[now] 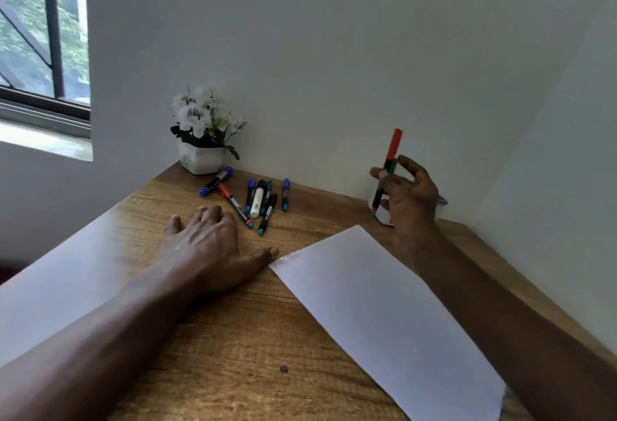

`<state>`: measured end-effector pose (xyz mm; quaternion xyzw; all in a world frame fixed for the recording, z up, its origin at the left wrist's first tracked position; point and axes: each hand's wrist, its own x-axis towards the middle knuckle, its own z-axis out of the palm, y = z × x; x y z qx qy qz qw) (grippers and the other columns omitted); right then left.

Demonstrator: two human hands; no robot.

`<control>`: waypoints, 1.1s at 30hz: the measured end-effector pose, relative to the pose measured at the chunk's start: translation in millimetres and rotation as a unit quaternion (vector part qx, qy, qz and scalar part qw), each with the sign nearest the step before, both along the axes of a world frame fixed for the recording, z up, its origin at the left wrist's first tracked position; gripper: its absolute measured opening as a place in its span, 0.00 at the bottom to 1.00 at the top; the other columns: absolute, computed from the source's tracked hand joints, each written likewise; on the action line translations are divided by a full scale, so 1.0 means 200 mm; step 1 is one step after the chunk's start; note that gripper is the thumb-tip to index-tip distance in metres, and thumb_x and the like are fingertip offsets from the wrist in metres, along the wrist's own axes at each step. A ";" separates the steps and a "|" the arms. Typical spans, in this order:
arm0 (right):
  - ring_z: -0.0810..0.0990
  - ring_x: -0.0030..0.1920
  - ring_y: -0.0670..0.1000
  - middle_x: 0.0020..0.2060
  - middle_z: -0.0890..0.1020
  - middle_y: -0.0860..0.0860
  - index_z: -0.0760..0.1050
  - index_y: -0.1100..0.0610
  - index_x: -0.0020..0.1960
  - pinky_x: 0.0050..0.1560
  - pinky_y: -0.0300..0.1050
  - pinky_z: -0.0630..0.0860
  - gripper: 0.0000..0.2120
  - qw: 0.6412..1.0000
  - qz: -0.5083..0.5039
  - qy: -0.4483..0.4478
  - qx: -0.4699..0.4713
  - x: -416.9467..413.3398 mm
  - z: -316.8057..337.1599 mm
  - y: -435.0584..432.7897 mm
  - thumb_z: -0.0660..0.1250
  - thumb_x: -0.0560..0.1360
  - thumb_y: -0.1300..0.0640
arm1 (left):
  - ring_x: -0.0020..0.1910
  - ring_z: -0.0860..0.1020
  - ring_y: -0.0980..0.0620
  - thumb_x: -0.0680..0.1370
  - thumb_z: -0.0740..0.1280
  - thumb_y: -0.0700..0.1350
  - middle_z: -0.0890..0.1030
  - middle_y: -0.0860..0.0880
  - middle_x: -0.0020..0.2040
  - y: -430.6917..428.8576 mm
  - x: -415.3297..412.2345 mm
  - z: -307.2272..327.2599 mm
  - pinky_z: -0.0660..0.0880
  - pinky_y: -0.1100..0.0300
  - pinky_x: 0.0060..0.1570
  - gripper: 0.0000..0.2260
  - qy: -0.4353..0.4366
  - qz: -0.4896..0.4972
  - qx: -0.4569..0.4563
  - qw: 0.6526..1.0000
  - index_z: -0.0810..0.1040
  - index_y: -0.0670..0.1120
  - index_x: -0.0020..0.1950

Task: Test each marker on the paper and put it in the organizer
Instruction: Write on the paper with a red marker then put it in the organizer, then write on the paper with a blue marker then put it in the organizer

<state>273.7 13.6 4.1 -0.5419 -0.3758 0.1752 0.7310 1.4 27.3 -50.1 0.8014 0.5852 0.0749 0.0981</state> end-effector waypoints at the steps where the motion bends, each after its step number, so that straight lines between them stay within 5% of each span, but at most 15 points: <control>1: 0.85 0.44 0.47 0.49 0.88 0.53 0.78 0.53 0.63 0.47 0.46 0.83 0.18 0.999 -0.031 -0.006 0.003 0.06 0.05 0.04 0.75 0.75 0.63 | 0.82 0.54 0.47 0.71 0.53 0.79 0.54 0.46 0.83 0.00 0.00 0.00 0.50 0.39 0.79 0.49 -0.001 -0.001 -0.001 1.000 0.58 0.48 0.81; 5: 0.83 0.36 0.46 0.47 0.87 0.55 0.81 0.56 0.58 0.39 0.43 0.82 0.12 0.989 -0.138 -0.054 -0.001 0.31 0.19 0.19 0.74 0.75 0.63 | 0.82 0.52 0.47 0.70 0.51 0.80 0.52 0.46 0.84 0.01 -0.01 -0.01 0.50 0.39 0.79 0.50 -0.005 -0.004 -0.002 1.000 0.56 0.48 0.82; 10: 0.86 0.44 0.54 0.47 0.87 0.56 0.80 0.55 0.54 0.52 0.54 0.84 0.10 0.968 -0.215 -0.121 -0.056 0.51 0.20 0.34 0.74 0.74 0.61 | 0.82 0.54 0.49 0.69 0.50 0.81 0.55 0.48 0.83 0.01 -0.01 -0.01 0.51 0.39 0.79 0.50 -0.001 -0.002 0.008 1.000 0.59 0.49 0.81; 17: 0.82 0.45 0.54 0.44 0.84 0.54 0.82 0.57 0.47 0.47 0.44 0.77 0.06 0.946 -0.193 -0.175 -0.192 0.52 0.13 0.46 0.75 0.72 0.58 | 0.82 0.52 0.48 0.70 0.48 0.80 0.52 0.47 0.84 0.00 -0.01 -0.01 0.50 0.40 0.79 0.50 0.004 -0.004 0.011 1.000 0.54 0.49 0.82; 26: 0.85 0.42 0.56 0.40 0.85 0.55 0.83 0.59 0.44 0.49 0.52 0.84 0.14 0.912 -0.175 -0.206 -0.308 0.55 0.08 0.51 0.80 0.67 0.51 | 0.82 0.52 0.48 0.69 0.49 0.81 0.52 0.48 0.84 0.01 0.00 -0.01 0.50 0.39 0.78 0.50 0.006 0.001 0.005 1.000 0.54 0.50 0.82; 33: 0.85 0.43 0.56 0.38 0.84 0.55 0.84 0.59 0.40 0.43 0.46 0.77 0.08 0.909 -0.182 -0.265 -0.263 0.54 0.09 0.51 0.73 0.73 0.55 | 0.82 0.51 0.47 0.70 0.50 0.80 0.51 0.47 0.84 0.00 0.00 0.00 0.51 0.40 0.79 0.50 0.011 -0.001 0.005 1.000 0.53 0.50 0.83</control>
